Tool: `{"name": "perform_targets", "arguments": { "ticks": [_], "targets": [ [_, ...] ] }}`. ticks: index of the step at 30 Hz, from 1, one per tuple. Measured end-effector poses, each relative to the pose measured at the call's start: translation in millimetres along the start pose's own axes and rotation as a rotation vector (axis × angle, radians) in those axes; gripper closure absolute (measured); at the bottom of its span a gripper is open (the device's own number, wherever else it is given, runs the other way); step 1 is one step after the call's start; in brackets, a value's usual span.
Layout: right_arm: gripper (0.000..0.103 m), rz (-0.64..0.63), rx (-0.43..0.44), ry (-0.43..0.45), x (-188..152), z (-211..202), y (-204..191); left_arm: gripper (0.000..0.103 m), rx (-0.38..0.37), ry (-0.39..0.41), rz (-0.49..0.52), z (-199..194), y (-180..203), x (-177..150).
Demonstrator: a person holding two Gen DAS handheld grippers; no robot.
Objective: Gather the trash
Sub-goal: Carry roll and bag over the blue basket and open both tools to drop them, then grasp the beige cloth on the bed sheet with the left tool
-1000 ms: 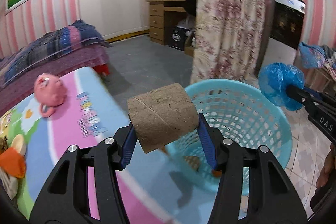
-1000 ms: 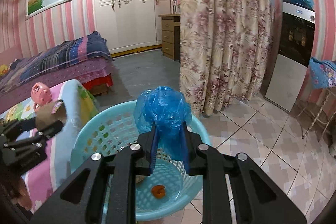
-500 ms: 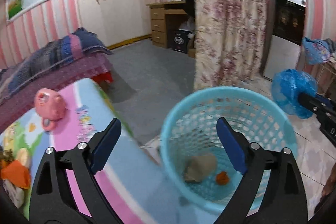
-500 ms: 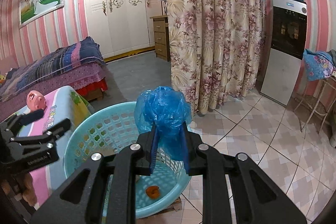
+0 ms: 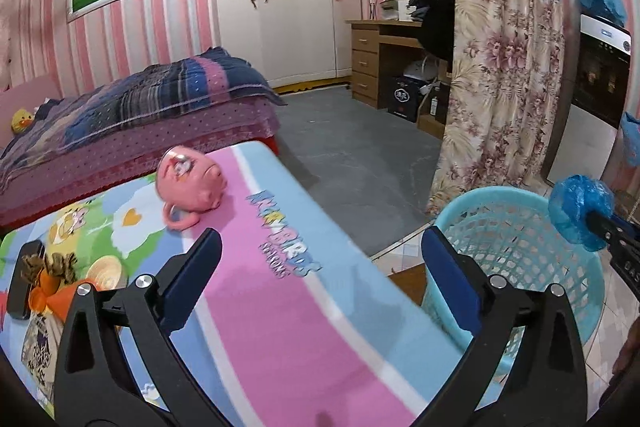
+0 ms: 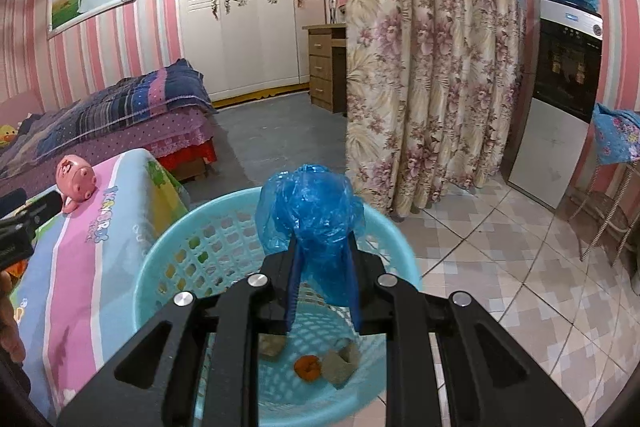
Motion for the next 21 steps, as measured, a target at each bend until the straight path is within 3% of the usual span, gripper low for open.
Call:
{"name": "perform_targets", "arguments": {
  "ticks": [2, 4, 5, 6, 8, 14, 21],
  "targets": [
    [0.080, 0.000, 0.007, 0.000, -1.9, 4.3, -6.0, 0.006, 0.015, 0.000, 0.004, -2.4, -2.6, -4.3],
    [0.057, 0.006, 0.001, -0.009, -3.9, 9.0, -9.5, 0.006, 0.032, -0.003, 0.015, -6.0, -5.8, -10.0],
    [0.039, 0.010, -0.005, -0.004, -4.6, 9.2, -10.2, 0.006, 0.035, -0.005, 0.020, -7.7, -7.5, -11.4],
    [0.034, 0.016, -0.003, 0.005, -4.1, 8.1, -11.1, 0.006, 0.039, -0.006, 0.024, -10.3, -9.2, -13.3],
    [0.033, 0.014, -0.010, 0.003, -2.6, 6.4, -13.3, 0.006, 0.047, -0.004, 0.022, -17.6, -16.0, -17.0],
    [0.008, -0.052, -0.050, 0.061, 9.5, -20.4, -32.5, 0.006, 0.093, 0.011, 0.007, -46.1, -45.2, -24.8],
    [0.005, -0.060, 0.071, 0.095, 19.9, -42.3, -70.2, 0.006, 0.182, 0.019, -0.032, -80.5, -101.1, -32.8]
  ]
}}
Point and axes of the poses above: each gripper's, at about its wrist camera, not at the fingertips, and z roughly the way its jaws point, y to its right, x to its top, the point moved 1 cm from there along z, roughly the way its jaws point, and after that the axes turned 1 degree about -y, right-handed, at the moved point
